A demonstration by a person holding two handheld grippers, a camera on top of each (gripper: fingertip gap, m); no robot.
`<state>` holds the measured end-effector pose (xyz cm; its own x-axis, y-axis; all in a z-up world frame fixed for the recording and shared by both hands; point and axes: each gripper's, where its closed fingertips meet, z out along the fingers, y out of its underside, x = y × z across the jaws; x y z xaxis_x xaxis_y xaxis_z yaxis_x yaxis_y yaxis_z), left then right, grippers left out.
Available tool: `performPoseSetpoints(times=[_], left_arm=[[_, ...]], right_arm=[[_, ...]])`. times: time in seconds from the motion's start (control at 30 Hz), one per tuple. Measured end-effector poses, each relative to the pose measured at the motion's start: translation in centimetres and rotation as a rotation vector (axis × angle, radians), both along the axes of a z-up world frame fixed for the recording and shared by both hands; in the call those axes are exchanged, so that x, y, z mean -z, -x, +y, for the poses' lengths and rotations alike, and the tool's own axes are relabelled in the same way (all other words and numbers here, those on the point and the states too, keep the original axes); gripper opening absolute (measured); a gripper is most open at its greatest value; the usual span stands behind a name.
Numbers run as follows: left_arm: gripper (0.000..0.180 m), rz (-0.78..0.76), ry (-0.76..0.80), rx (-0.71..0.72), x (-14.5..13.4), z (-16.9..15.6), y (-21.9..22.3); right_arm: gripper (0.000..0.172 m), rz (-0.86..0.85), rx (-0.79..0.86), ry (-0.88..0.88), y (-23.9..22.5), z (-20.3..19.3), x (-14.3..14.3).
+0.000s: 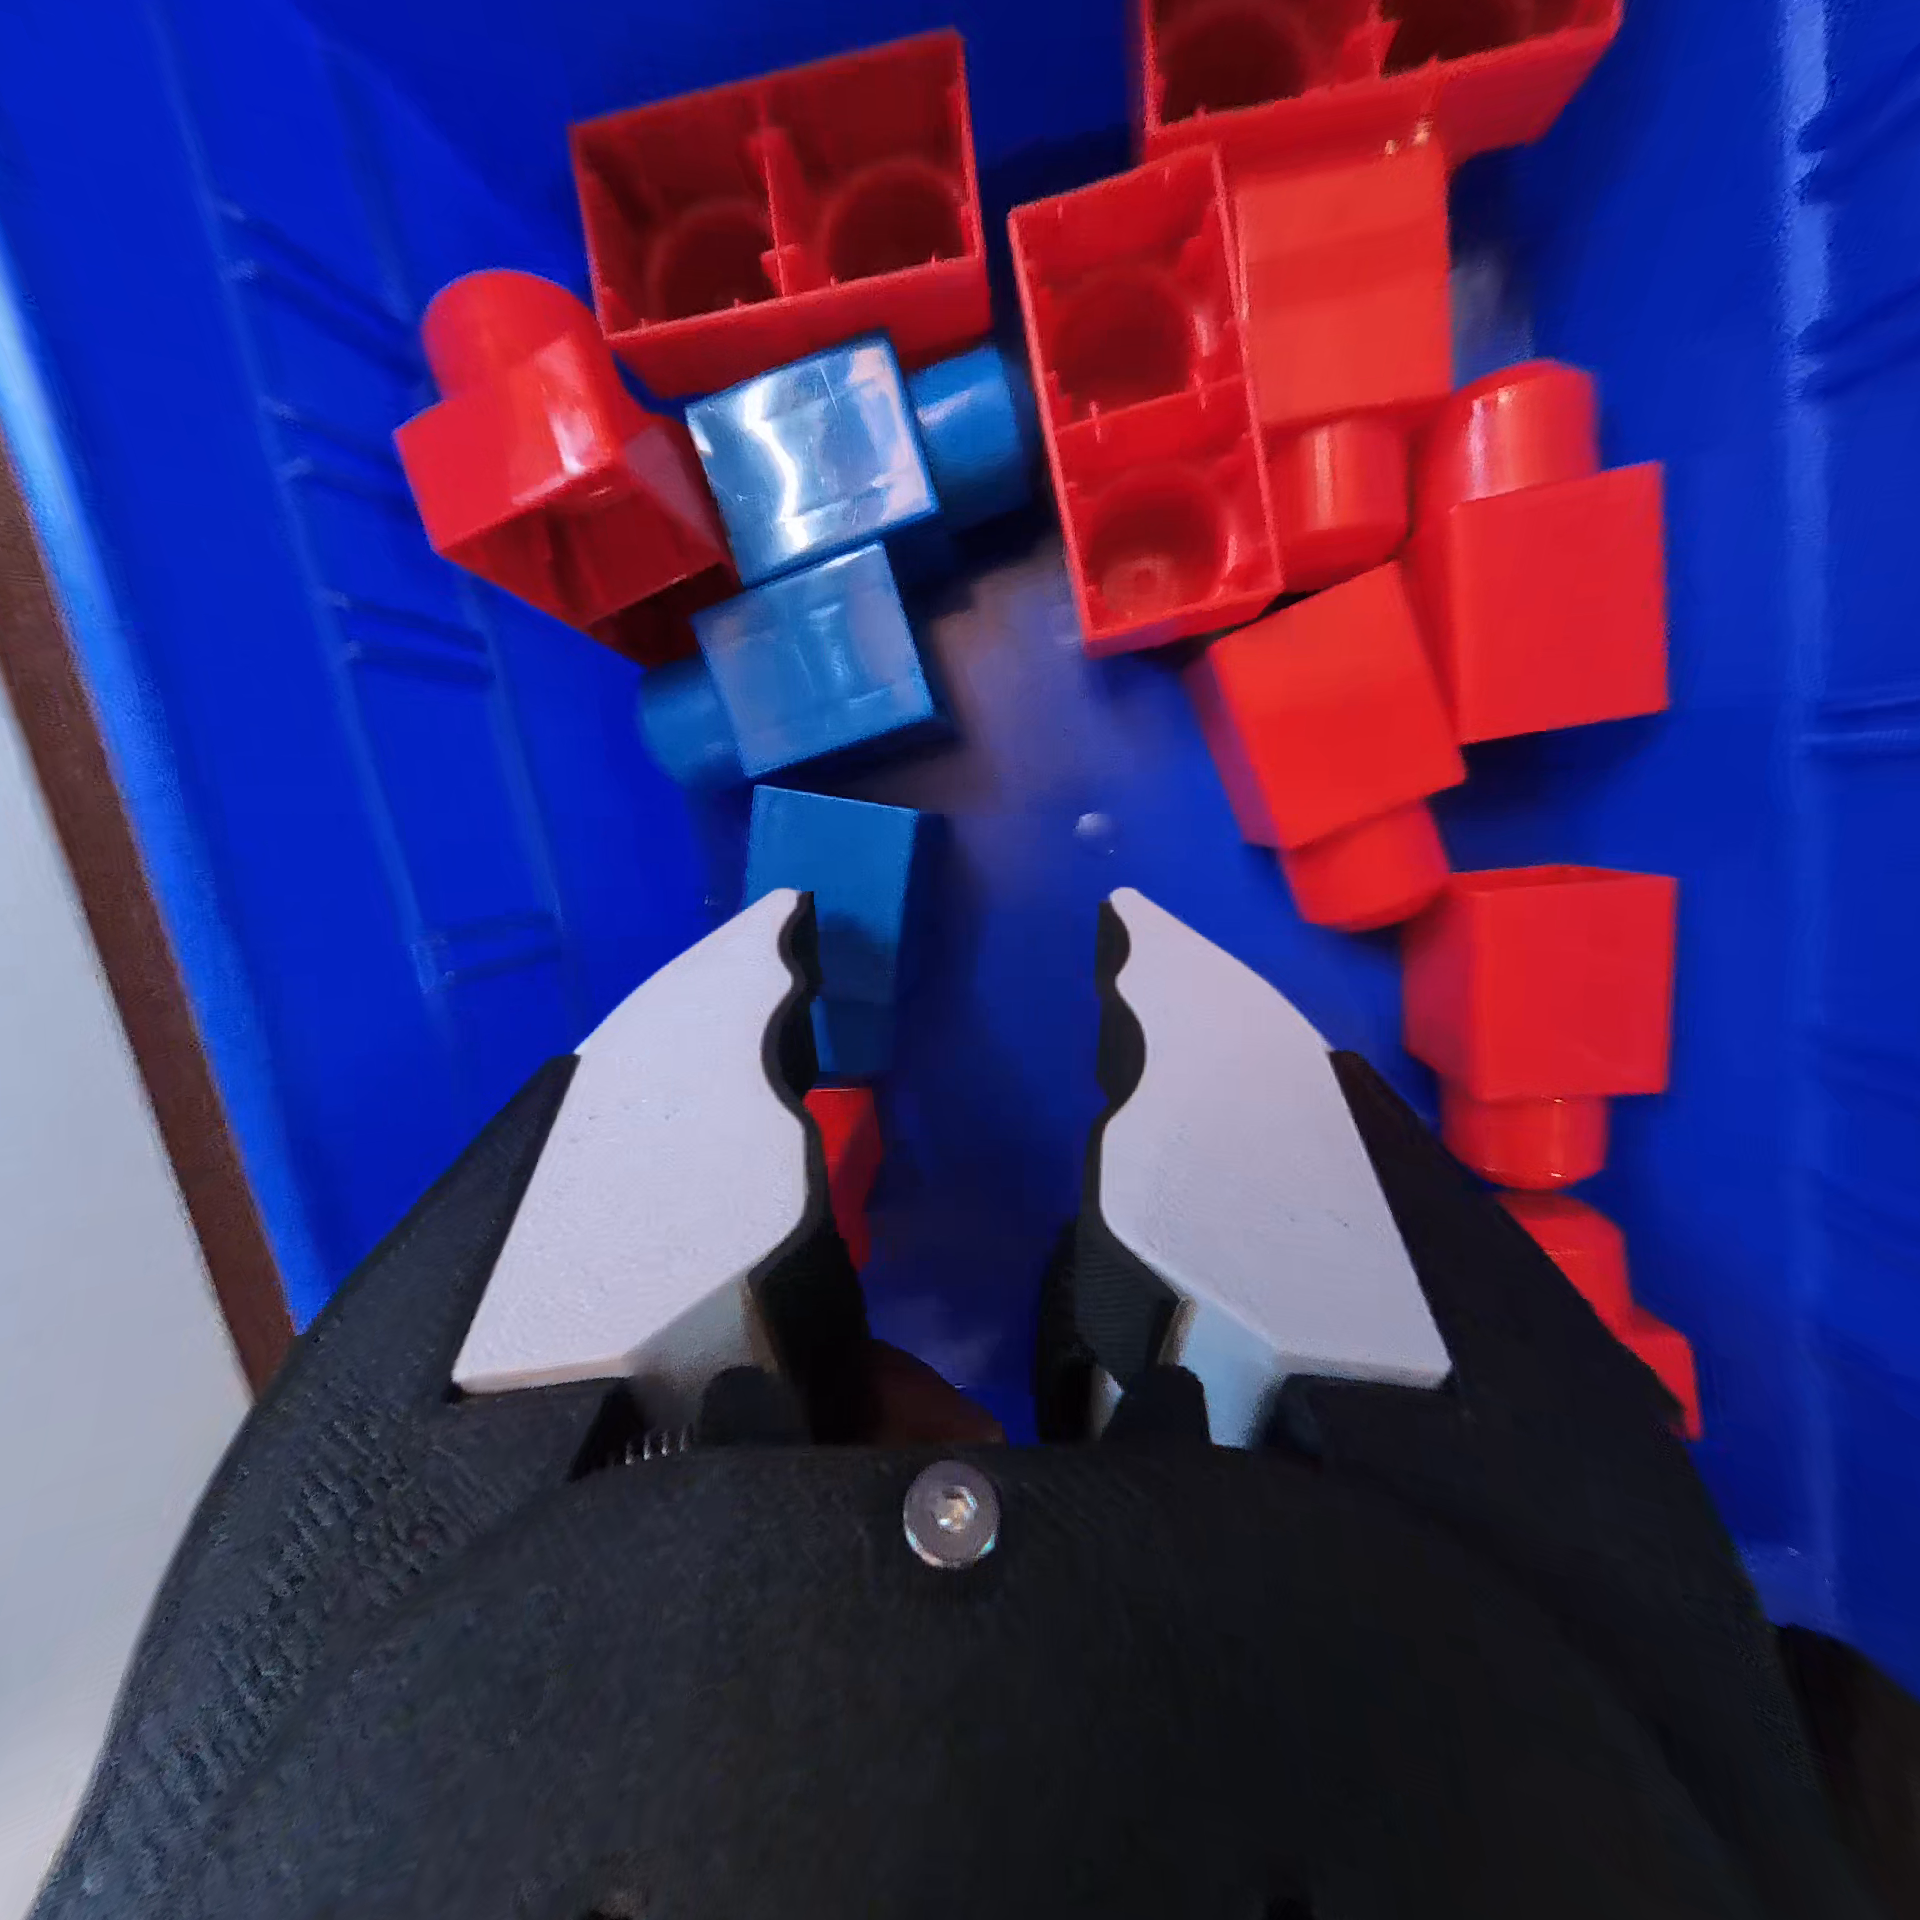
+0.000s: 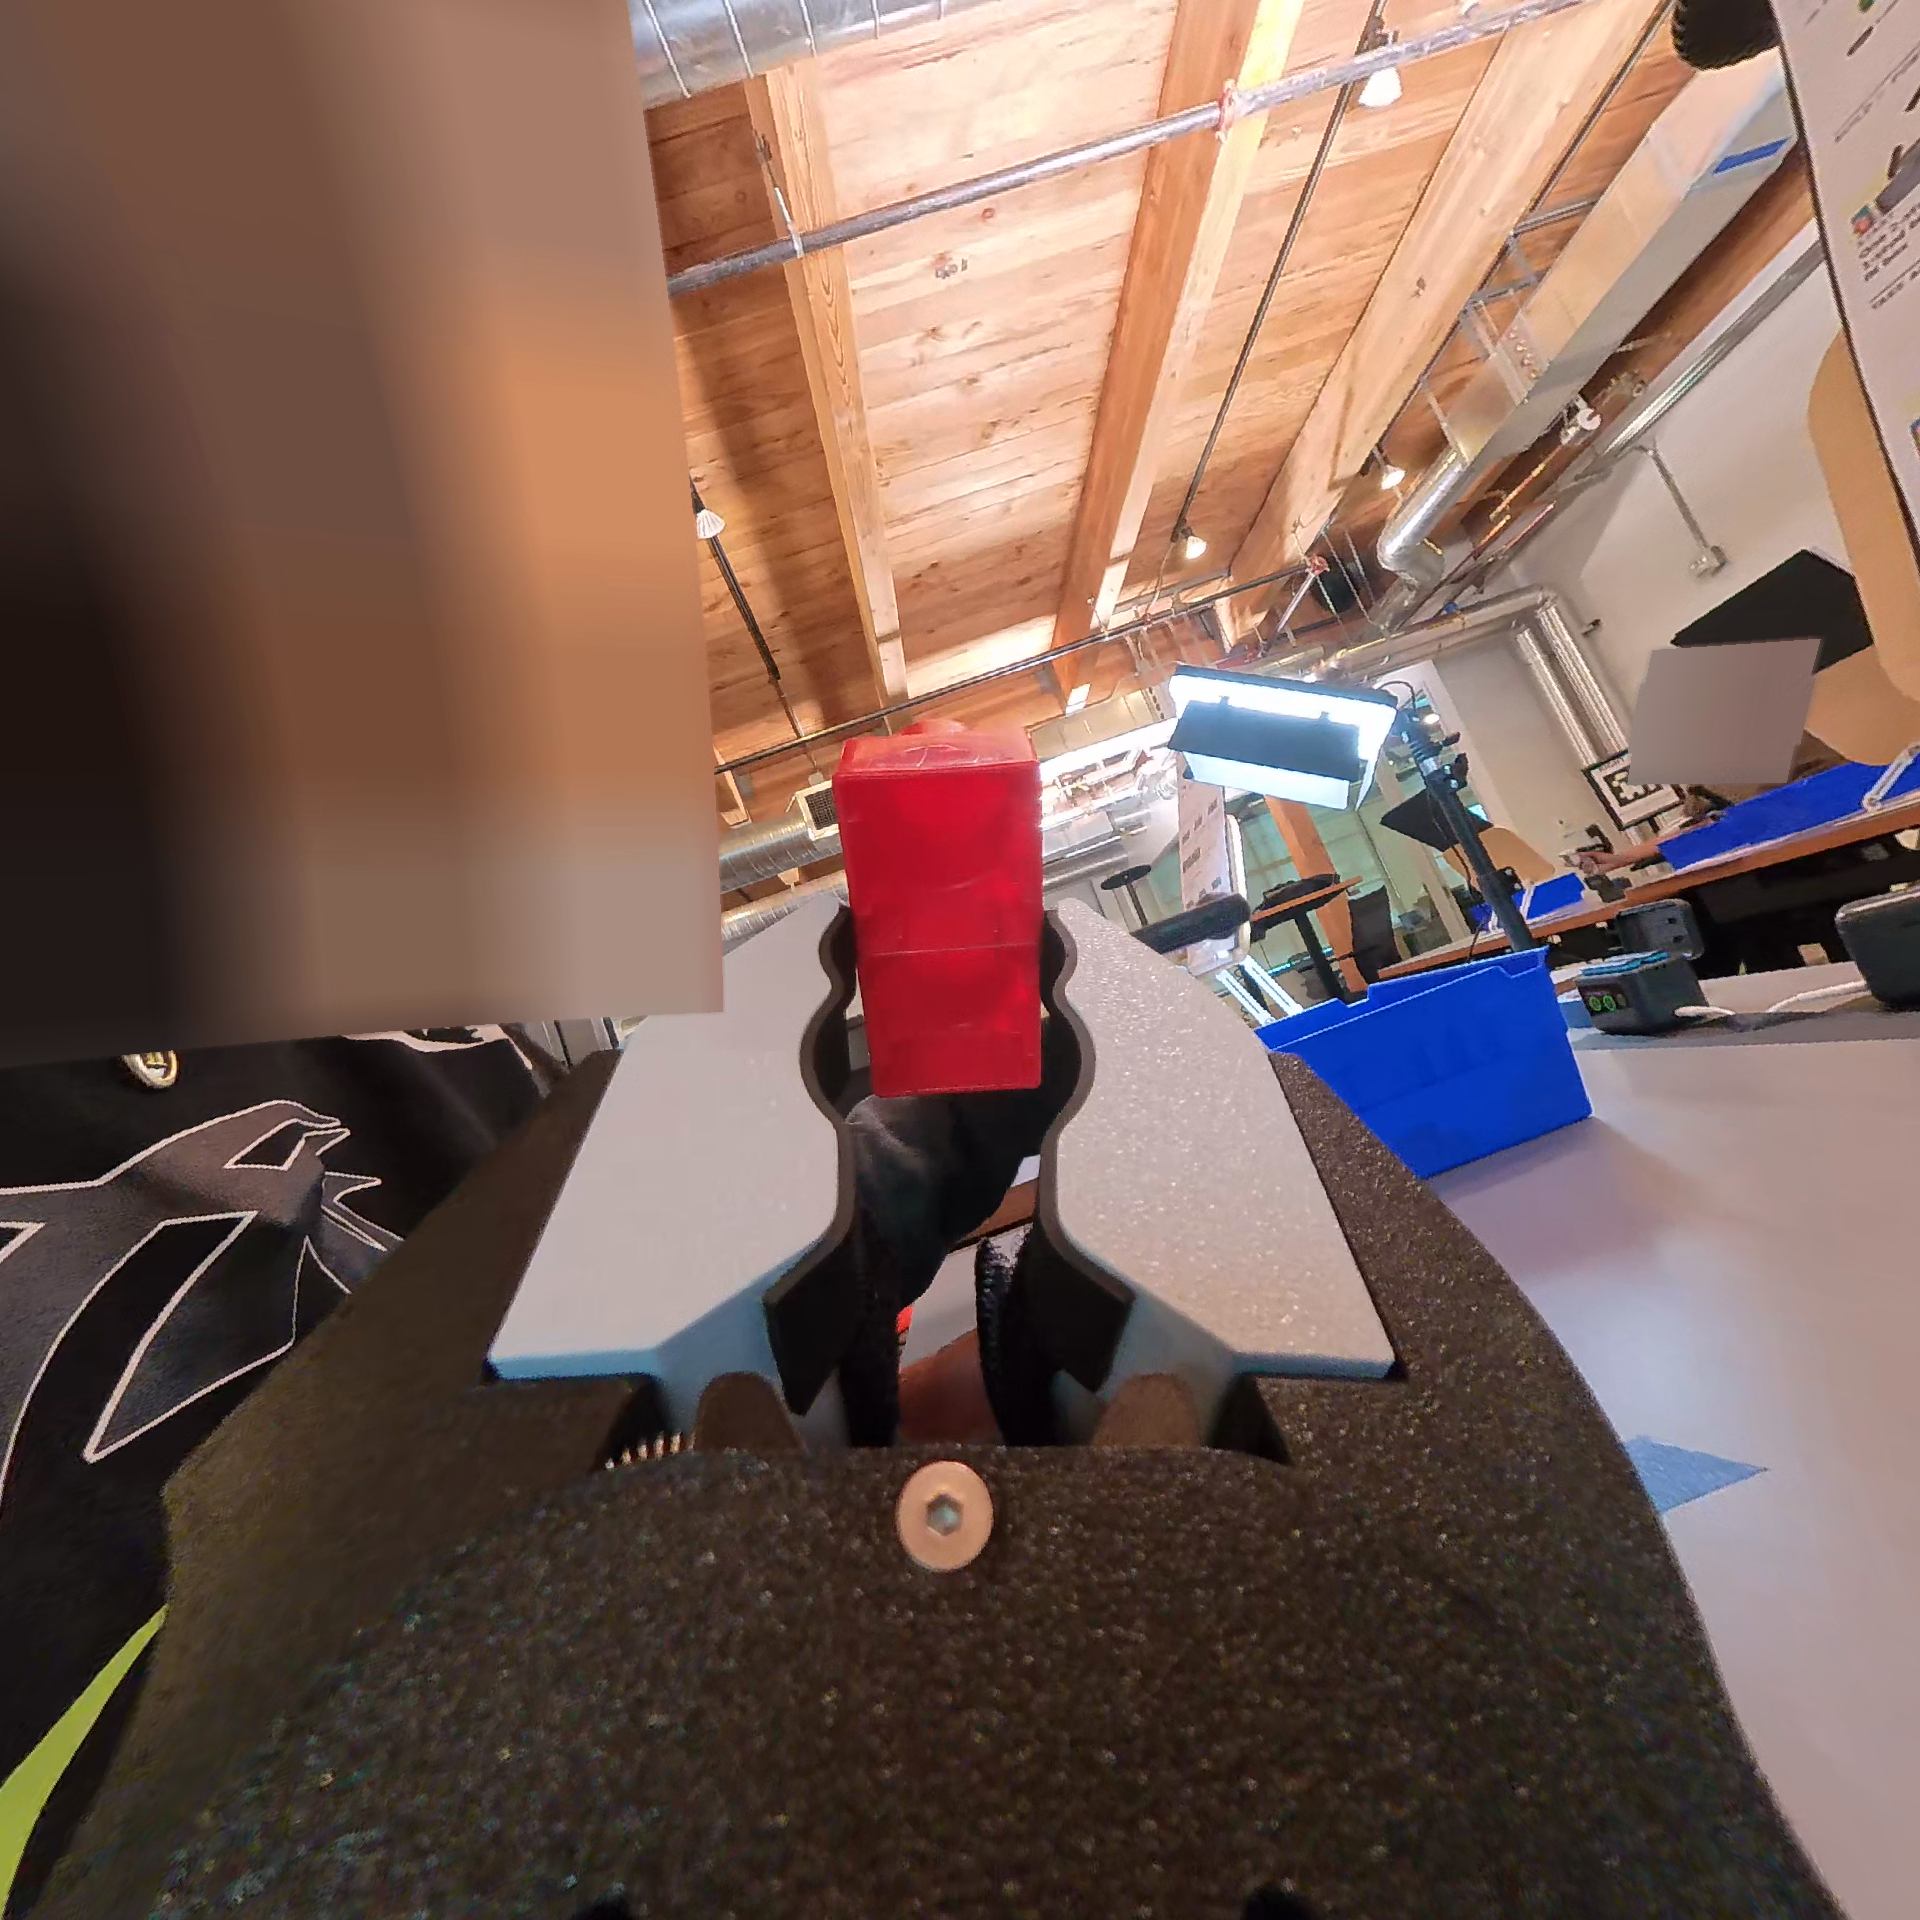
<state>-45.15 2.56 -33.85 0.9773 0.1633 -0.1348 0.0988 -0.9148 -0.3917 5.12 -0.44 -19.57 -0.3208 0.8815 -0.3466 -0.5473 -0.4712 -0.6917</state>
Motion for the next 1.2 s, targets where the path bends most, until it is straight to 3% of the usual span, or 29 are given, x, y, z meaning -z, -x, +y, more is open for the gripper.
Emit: performPoseSetpoints(times=[0.23,0.3,0.37,0.63,0.77,0.87,1.03,1.2], left_arm=[[0.070,0.062,0.133,0.078,2.0,-1.7,1.1],[0.067,0.068,0.144,0.108,2.0,-1.6,1.0],[0.049,-0.015,0.132,0.170,1.9,-1.5,-0.9],[0.062,-0.026,0.157,0.123,2.2,-1.2,-2.2],[0.040,0.026,0.208,0.183,3.0,-0.9,-2.2],[0.038,-0.029,0.184,0.227,2.9,-0.6,-3.2],[0.037,-0.011,0.087,0.220,0.3,-0.9,-2.5],[0.037,-0.028,-0.101,0.291,-4.6,-0.9,-4.5]], right_arm=[[0.034,-0.004,-0.007,-0.003,0.1,-0.1,0.0],[0.034,-0.006,-0.003,-0.005,0.1,-0.1,0.0],[0.034,-0.007,-0.001,-0.002,0.1,0.0,0.1],[0.034,-0.010,-0.001,0.000,0.2,0.0,0.1],[0.034,-0.011,0.002,-0.001,0.2,0.1,0.2],[0.034,-0.014,0.006,-0.003,0.2,0.1,0.2],[0.034,-0.019,0.004,-0.010,0.3,0.0,0.2],[0.034,-0.020,0.010,-0.010,0.3,0.1,0.3]])
